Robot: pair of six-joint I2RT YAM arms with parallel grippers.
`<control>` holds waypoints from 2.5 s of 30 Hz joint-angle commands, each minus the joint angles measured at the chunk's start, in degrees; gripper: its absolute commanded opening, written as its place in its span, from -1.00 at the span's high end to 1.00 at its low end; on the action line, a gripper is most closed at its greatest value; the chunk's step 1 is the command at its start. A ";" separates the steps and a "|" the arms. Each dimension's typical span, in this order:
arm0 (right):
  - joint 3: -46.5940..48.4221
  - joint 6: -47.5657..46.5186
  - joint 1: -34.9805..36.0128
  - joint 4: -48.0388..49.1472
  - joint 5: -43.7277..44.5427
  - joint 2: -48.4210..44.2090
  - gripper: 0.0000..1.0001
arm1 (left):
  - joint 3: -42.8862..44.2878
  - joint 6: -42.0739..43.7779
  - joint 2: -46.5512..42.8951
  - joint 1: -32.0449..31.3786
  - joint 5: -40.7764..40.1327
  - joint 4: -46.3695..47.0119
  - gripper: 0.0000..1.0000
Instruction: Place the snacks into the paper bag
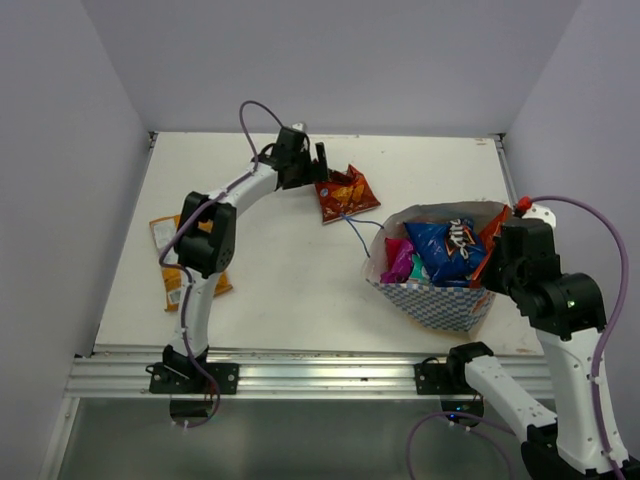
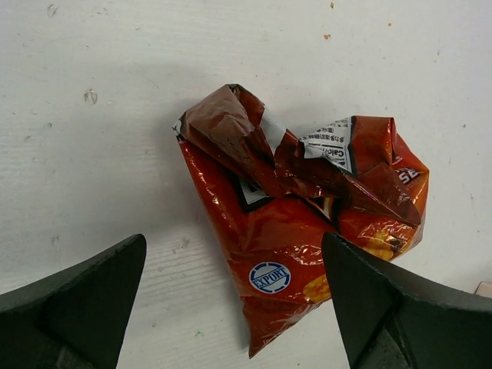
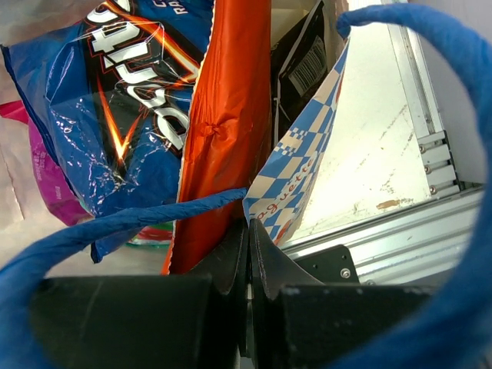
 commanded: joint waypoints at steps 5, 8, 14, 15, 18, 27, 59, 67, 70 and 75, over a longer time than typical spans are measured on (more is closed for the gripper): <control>-0.40 -1.83 0.03 -1.00 0.50 1.94 1.00 | -1.49 -1.64 3.22 -1.50 2.05 3.79 -0.99; -0.32 -2.18 0.03 -0.91 0.15 2.03 1.00 | -0.18 -1.90 4.54 -2.37 3.19 4.85 -0.99; -0.23 -2.27 0.12 -1.52 -0.20 1.77 1.00 | 5.71 -2.95 7.88 -4.57 3.89 3.80 -0.99; -0.14 -2.27 0.12 -1.61 -0.20 1.59 1.00 | 6.15 -3.04 8.32 -4.75 4.24 3.80 -0.85; -0.14 -2.36 0.03 -2.05 -0.12 1.07 1.00 | 5.90 -3.48 8.15 -5.28 4.60 4.41 0.06; -0.49 -2.63 0.03 -1.53 -0.99 0.80 1.00 | -2.70 -3.23 -6.48 -7.30 2.24 9.77 1.00; -2.69 -3.59 0.12 1.20 -3.81 -1.31 1.00 | 3.93 -2.35 -13.06 -43.24 5.91 2.49 1.00; -3.04 -3.51 0.12 1.03 -3.98 -1.49 1.00 | 12.48 -0.77 -5.04 -47.11 6.28 0.64 1.00; -2.95 -3.59 0.03 1.20 -3.98 -1.40 1.00 | 12.75 2.47 -6.79 -46.94 1.10 -3.05 0.52; -2.95 -3.77 0.03 1.90 -4.25 -1.31 1.00 | 4.59 6.79 -19.43 -46.06 -20.06 -3.76 -0.81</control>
